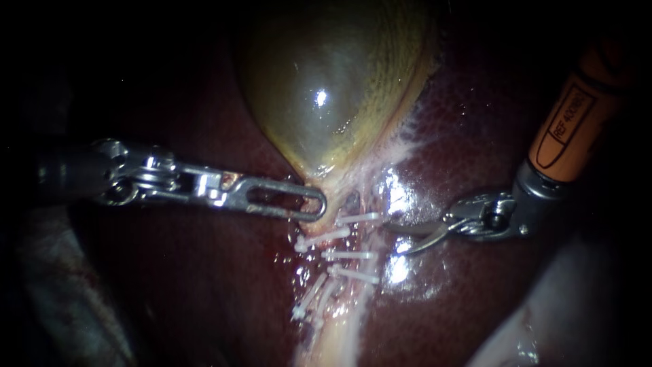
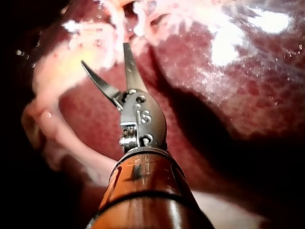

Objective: Go to the cutting position right tube

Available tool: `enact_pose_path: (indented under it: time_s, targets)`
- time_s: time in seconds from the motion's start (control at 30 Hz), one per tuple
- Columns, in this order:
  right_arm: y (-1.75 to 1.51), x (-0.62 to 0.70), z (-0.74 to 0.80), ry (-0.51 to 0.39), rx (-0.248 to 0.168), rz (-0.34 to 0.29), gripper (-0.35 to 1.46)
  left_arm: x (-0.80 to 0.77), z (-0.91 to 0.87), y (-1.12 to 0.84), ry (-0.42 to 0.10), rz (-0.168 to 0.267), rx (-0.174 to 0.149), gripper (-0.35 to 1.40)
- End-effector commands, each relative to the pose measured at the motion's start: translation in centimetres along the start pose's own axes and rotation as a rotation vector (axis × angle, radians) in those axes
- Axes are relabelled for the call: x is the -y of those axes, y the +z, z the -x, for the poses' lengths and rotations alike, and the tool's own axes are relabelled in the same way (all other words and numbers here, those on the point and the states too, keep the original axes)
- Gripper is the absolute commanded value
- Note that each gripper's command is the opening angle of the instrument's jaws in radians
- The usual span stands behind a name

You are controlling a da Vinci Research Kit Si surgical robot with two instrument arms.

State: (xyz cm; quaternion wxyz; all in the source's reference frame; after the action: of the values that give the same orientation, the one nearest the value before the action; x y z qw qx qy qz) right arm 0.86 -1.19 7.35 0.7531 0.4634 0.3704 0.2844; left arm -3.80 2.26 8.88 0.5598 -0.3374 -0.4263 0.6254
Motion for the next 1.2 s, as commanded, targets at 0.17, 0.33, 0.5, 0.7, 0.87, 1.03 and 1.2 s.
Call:
enact_pose_path:
  time_s: [0.17,0.33,0.5,0.7,0.87,1.03,1.2]
  targets:
    - [0.01,-0.01,0.01,0.004,0.0,0.0,1.28,-0.01,0.02,-0.02,0.0,0.001,0.0,-0.35]
    - [0.04,-0.06,0.03,0.003,-0.001,0.002,1.28,-0.04,0.03,-0.03,0.0,0.001,0.001,-0.35]
    - [0.09,-0.11,0.06,0.0,-0.003,0.005,1.27,-0.06,0.04,-0.07,0.0,0.002,0.002,-0.35]
    - [0.16,-0.16,0.1,0.002,-0.005,0.008,1.27,-0.11,0.04,-0.17,-0.002,0.009,0.01,-0.35]
    - [0.23,-0.19,0.13,0.011,-0.007,0.01,1.27,-0.18,0.01,-0.26,-0.006,0.007,0.006,-0.35]
    - [0.33,-0.2,0.1,0.016,-0.013,0.015,1.27,-0.26,0.02,-0.29,-0.009,0.008,0.005,-0.35]
    - [0.4,-0.22,0.1,0.016,-0.016,0.019,1.27,-0.32,0.05,-0.3,-0.01,0.007,0.005,-0.35]
